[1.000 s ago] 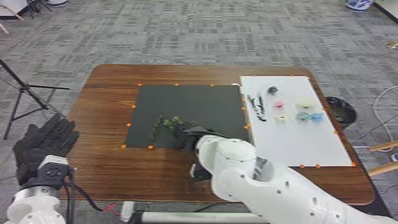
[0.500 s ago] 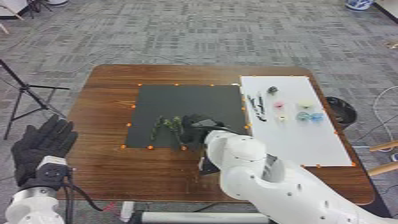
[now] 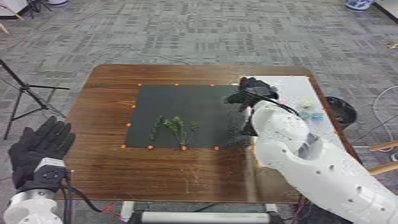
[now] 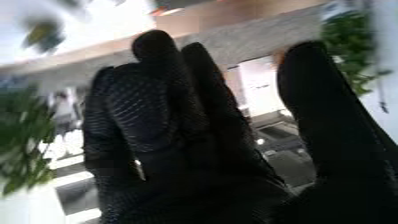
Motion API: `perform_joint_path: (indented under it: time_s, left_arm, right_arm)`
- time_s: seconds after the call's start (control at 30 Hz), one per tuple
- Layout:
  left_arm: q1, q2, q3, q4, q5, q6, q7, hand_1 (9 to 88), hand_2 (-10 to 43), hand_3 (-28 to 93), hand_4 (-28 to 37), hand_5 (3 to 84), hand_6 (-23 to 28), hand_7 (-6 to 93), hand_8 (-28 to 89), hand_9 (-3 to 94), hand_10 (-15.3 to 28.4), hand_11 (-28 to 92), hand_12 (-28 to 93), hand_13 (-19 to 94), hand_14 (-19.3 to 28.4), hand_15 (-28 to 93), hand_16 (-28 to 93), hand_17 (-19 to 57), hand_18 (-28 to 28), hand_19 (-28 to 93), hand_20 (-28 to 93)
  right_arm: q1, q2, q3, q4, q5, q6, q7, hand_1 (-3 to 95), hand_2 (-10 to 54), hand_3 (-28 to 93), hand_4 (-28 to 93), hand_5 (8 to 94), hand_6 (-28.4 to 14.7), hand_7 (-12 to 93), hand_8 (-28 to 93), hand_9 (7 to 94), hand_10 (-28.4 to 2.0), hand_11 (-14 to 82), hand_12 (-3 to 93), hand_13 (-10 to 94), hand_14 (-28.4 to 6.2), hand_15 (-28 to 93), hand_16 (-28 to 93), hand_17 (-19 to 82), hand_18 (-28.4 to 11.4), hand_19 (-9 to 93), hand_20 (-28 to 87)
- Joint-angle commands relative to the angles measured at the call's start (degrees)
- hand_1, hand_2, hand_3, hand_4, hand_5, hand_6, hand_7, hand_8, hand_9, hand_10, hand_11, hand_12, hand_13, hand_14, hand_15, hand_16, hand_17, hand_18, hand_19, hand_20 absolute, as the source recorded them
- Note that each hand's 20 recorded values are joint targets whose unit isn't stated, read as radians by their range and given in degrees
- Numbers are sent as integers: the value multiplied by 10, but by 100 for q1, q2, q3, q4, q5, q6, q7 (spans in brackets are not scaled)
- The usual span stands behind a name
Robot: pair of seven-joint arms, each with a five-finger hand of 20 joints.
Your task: Arrange flowers
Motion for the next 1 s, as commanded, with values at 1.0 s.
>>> perform_joint_path:
  time_s: [1.0]
  left_arm:
    - [95,-119,-15,-35,-9,-80,31,249,201,755,-283,469,113,138,-89,369,177,272,99,270,165,358,-70,-65,154,409,99]
  right_arm:
    - [1141,3,-1046,1897,748,-1137,381,305,-95,596,-242,580,-74,63,-84,763,-173,436,353,693,-156,755,420,293,-284,804,381]
